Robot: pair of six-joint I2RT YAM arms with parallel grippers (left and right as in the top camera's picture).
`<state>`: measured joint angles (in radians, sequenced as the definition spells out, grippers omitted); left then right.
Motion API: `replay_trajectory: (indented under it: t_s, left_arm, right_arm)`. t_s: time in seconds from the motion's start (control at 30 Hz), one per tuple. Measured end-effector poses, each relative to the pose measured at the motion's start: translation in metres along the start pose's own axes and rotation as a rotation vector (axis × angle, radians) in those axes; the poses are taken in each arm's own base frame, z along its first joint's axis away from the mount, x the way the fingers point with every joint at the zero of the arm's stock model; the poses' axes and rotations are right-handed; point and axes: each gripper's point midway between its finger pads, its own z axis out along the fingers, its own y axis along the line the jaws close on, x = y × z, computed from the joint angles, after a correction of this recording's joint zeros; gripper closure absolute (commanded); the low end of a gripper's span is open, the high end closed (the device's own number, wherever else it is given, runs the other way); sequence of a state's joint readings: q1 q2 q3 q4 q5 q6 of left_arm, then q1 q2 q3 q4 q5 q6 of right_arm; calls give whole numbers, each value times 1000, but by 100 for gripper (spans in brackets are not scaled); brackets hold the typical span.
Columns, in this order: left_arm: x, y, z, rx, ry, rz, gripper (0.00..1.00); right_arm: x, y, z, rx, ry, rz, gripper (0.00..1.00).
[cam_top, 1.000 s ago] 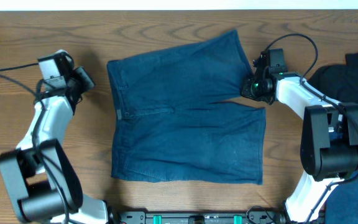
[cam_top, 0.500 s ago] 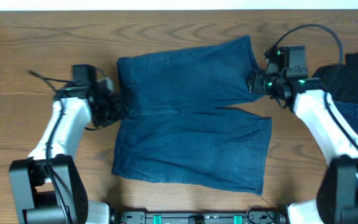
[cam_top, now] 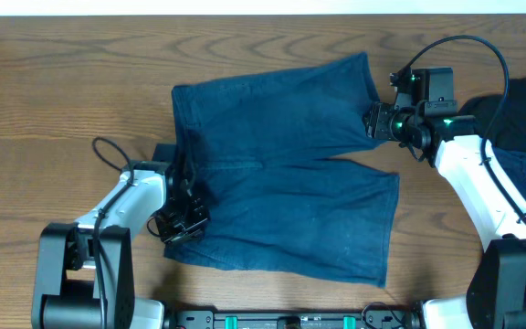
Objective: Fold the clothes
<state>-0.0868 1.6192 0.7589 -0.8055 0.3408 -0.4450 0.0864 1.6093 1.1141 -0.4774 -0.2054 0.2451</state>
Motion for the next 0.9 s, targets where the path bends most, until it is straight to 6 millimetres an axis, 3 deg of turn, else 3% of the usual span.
replay_trajectory:
  t_s: [0.1, 0.4, 0.47, 0.53, 0.67, 0.8, 0.9]
  left_arm:
    - [-4, 14, -4, -1, 4, -98, 94]
    - [-27, 84, -22, 45, -20, -432, 94]
    - [-32, 92, -26, 57, -34, -453, 94]
    - [-39, 97, -32, 60, -60, -446, 94]
    - [-61, 89, -51, 102, -127, -356, 94]
    - [-75, 65, -72, 149, -206, -194, 93]
    - [-82, 43, -84, 164, -280, -52, 90]
  right_arm:
    - [-1, 0, 0, -1, -3, 0, 44]
    - [-16, 4, 1, -16, -64, 1, 42]
    - [-21, 4, 5, -22, -83, 3, 44]
    - [-22, 3, 15, -24, -84, 10, 53]
    - [-2, -6, 56, -8, -3, 48, 66]
    - [39, -10, 96, 3, 138, 76, 74]
    - [50, -8, 101, 6, 182, 81, 91]
